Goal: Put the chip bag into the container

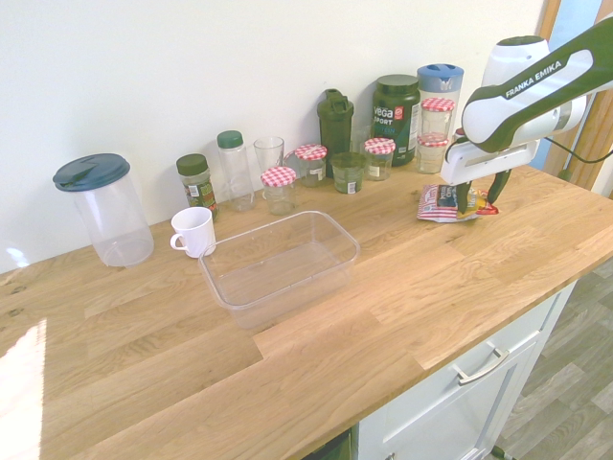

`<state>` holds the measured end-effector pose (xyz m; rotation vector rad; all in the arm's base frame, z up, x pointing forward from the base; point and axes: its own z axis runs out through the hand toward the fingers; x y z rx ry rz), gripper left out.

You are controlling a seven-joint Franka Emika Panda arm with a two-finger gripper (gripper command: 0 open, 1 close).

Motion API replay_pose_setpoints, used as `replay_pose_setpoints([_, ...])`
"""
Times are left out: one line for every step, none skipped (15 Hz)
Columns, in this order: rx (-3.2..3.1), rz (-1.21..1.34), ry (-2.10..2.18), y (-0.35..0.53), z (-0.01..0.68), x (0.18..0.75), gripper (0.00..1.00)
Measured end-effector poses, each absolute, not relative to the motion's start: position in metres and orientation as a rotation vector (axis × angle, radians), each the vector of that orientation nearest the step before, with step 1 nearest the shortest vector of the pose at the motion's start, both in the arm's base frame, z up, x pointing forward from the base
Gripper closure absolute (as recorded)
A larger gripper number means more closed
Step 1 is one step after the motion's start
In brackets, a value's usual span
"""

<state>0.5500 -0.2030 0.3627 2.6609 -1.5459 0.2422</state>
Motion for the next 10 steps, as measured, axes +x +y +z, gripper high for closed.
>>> replay_pose_setpoints([2.662, 0.238, -1.542, -0.202, 0.358, 0.552, 1.00])
replay_pose_setpoints([2.662, 0.238, -1.540, -0.202, 0.355, 0.553, 1.00])
replay_pose_setpoints([2.663, 0.240, -1.538, -0.202, 0.353, 0.554, 1.00])
replay_pose_setpoints([2.664, 0.242, -1.536, -0.201, 0.352, 0.555, 1.00])
replay_pose_setpoints([2.665, 0.244, -1.533, -0.200, 0.352, 0.555, 1.00])
replay_pose_setpoints([2.667, 0.246, -1.529, -0.199, 0.353, 0.556, 1.00])
replay_pose_setpoints([2.669, 0.250, -1.526, -0.198, 0.354, 0.557, 1.00])
replay_pose_setpoints([2.671, 0.253, -1.523, -0.196, 0.355, 0.558, 1.00])
replay_pose_setpoints([2.674, 0.258, -1.521, -0.195, 0.356, 0.559, 1.00])
replay_pose_setpoints([2.677, 0.268, -1.517, -0.192, 0.360, 0.559, 1.00])
